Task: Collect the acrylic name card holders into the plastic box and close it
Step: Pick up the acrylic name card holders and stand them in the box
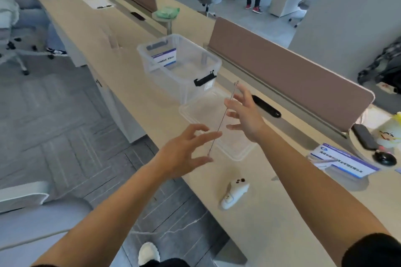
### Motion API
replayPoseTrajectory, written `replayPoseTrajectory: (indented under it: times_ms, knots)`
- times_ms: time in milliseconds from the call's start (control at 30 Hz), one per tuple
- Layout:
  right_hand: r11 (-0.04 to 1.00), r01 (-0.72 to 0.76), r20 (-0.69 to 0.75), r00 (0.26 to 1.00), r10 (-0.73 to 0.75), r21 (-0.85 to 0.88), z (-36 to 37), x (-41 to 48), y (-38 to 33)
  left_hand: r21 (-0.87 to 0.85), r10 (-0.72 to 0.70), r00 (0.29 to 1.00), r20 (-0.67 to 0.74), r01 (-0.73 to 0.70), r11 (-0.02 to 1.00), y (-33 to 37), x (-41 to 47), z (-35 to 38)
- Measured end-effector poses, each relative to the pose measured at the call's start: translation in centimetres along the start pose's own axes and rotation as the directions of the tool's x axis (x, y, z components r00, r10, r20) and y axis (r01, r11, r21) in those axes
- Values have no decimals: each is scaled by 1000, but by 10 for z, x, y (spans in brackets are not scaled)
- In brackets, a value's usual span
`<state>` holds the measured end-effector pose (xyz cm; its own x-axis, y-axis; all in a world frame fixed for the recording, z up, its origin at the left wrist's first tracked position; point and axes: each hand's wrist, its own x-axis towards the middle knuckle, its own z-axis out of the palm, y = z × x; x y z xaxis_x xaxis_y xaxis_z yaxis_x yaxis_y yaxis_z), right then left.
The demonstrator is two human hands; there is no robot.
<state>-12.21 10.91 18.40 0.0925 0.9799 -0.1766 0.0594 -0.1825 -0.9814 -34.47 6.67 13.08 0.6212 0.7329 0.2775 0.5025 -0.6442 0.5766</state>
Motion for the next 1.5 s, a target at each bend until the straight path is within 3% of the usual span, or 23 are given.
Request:
replayPoseTrajectory:
  times_ms: [367,800,1033,1267,1400,1500]
  knots:
    - [998,-18,26,999,20,-66,134,116,-58,19,-29,1000,-10,30,999,-142,29,-114]
    - [996,-30,-29,999,33,80,171,306,-68,72,-8,998,57,4,997,-283,163,-173]
    - [989,-67,-140,986,86,135,190,378,-70,-6,16,995,96,-16,1000,-355,214,-194]
    - [967,-89,-340,925,169,238,211,436,-74,-193,186,975,120,-160,968,-436,275,-215]
    - [959,-95,-403,893,201,268,221,456,-84,-268,212,963,166,-163,950,-473,305,-230]
    - [960,-109,-440,871,216,257,219,470,-81,-277,143,965,218,-80,957,-498,323,-234]
